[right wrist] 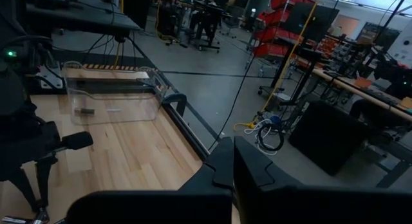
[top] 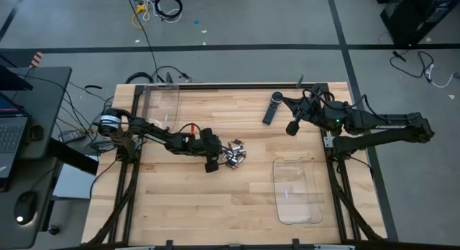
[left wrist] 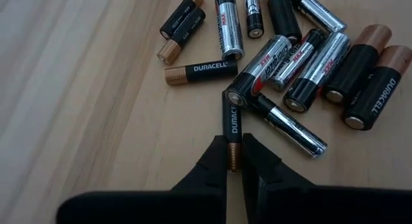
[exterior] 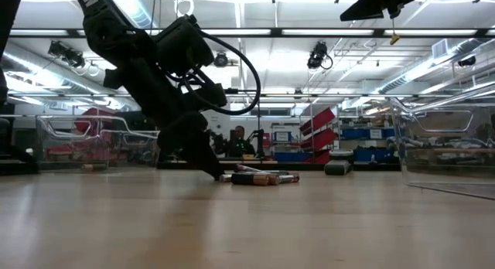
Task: Sort batteries
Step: Put the black battery into the top transparent bin
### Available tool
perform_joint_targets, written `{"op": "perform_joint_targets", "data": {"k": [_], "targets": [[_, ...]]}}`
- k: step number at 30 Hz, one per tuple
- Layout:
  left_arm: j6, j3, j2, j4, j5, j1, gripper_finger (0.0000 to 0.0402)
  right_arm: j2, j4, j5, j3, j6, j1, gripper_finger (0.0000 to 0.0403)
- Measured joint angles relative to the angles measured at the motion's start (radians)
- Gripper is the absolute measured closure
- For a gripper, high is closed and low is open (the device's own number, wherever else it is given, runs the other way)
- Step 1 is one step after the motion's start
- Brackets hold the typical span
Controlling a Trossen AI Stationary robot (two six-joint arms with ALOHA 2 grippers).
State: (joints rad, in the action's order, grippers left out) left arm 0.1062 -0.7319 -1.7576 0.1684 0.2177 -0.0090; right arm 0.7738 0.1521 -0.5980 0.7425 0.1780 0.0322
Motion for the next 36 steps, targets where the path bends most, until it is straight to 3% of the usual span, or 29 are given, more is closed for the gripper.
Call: {"op": "perform_joint_targets", "data": {"k": [20,30,36], "targets": [[-0.001,0.005,0.152,-0.140,0.074,0.001,0.0389,0.000,0.000,0.000,0.000,0.000,0.000,0.0402],[-0.047,0.004,0.445,-0.238,0.111,0.003,0.0389,0.000,0.000,0.000,0.000,0.000,0.000,0.0402],[-0.028,0.003,0.656,-0.367,0.319,0.006,0.0389,0.000,0.000,0.000,0.000,0.000,0.000,0.0402]]}}
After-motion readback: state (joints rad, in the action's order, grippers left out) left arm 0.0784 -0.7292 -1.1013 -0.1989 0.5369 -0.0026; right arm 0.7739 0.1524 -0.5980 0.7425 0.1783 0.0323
